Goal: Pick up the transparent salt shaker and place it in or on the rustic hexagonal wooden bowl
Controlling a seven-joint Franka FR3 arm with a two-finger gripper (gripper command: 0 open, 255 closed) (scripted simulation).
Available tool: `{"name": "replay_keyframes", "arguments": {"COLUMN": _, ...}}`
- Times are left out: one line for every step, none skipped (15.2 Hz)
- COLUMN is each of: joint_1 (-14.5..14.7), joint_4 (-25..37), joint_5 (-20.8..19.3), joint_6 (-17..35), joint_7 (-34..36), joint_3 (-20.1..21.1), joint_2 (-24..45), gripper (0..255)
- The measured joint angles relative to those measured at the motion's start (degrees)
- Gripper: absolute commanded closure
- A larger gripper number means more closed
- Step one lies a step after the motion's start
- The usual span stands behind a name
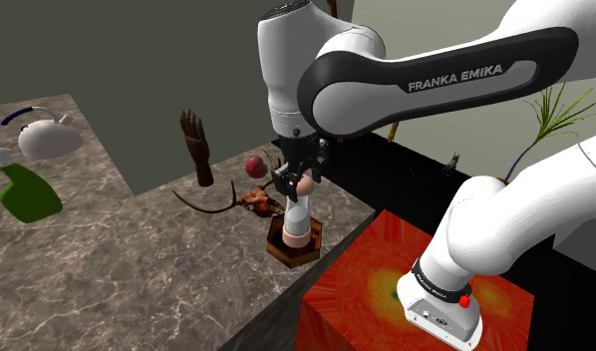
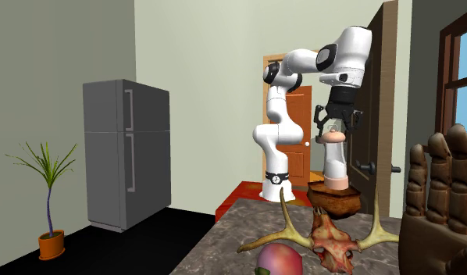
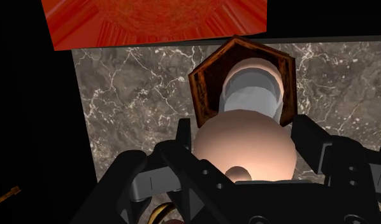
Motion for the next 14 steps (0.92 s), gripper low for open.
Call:
{"name": "replay_keyframes", "arguments": {"joint_1": 0.0, "joint_4": 0.0, "joint_5": 0.0, "joint_6": 0.0, "joint_7": 0.0, "joint_3": 0.0, "joint_2": 0.0, "gripper": 255}}
{"name": "replay_keyframes", "arguments": {"joint_1": 0.0, "joint_4": 0.0, "joint_5": 0.0, "joint_6": 0.1, "joint_7": 0.0, "joint_3": 0.0, "joint_2": 0.0, "gripper": 255}}
{"name": "replay_keyframes", "arguments": {"joint_1": 0.0, "joint_4": 0.0, "joint_5": 0.0, "joint_6": 0.1, "joint_7": 0.0, "joint_3": 0.0, "joint_2": 0.0, "gripper": 255}}
{"name": "replay_keyframes", "arguments": {"joint_1": 0.0, "joint_4": 0.0, "joint_5": 0.0, "joint_6": 0.1, "joint_7": 0.0, "joint_3": 0.0, "joint_2": 0.0, "gripper": 0}}
{"name": "replay_keyframes", "arguments": {"joint_1": 0.0, "joint_4": 0.0, "joint_5": 0.0, "joint_6": 0.1, "joint_7": 0.0, "joint_3": 0.0, "joint_2": 0.0, "gripper": 0}}
{"name": "replay_keyframes", "arguments": {"joint_1": 0.0, "joint_4": 0.0, "joint_5": 0.0, "joint_6": 0.1, "joint_7": 0.0, "joint_3": 0.0, "joint_2": 0.0, "gripper": 0}}
{"name": "replay_keyframes", "arguments": {"joint_1": 0.0, "joint_4": 0.0, "joint_5": 0.0, "joint_6": 0.1, "joint_7": 0.0, "joint_3": 0.0, "joint_2": 0.0, "gripper": 0}}
{"name": "replay_keyframes", "arguments": {"joint_1": 0.0, "joint_4": 0.0, "joint_5": 0.0, "joint_6": 0.1, "joint_7": 0.0, "joint_3": 0.0, "joint_2": 0.0, "gripper": 0}}
{"name": "replay_keyframes", "arguments": {"joint_1": 0.0, "joint_4": 0.0, "joint_5": 0.0, "joint_6": 0.1, "joint_7": 0.0, "joint_3": 0.0, "joint_2": 0.0, "gripper": 0}}
{"name": "replay_keyframes", "arguments": {"joint_1": 0.0, "joint_4": 0.0, "joint_5": 0.0, "joint_6": 0.1, "joint_7": 0.0, "joint_3": 0.0, "joint_2": 0.0, "gripper": 0}}
{"name": "replay_keyframes", "arguments": {"joint_1": 0.0, "joint_4": 0.9, "joint_5": -0.1, "joint_6": -0.8, "joint_7": 0.0, "joint_3": 0.0, "joint_2": 0.0, "gripper": 0}}
{"name": "replay_keyframes", "arguments": {"joint_1": -0.2, "joint_4": 2.5, "joint_5": -0.2, "joint_6": -2.2, "joint_7": -0.1, "joint_3": -0.2, "joint_2": 0.2, "gripper": 0}}
{"name": "replay_keyframes", "arguments": {"joint_1": -0.2, "joint_4": 4.2, "joint_5": -0.3, "joint_6": -3.6, "joint_7": 0.2, "joint_3": 0.0, "joint_2": 0.6, "gripper": 0}}
{"name": "replay_keyframes", "arguments": {"joint_1": -0.1, "joint_4": 5.7, "joint_5": -0.2, "joint_6": -5.0, "joint_7": 0.3, "joint_3": 0.0, "joint_2": 0.6, "gripper": 0}}
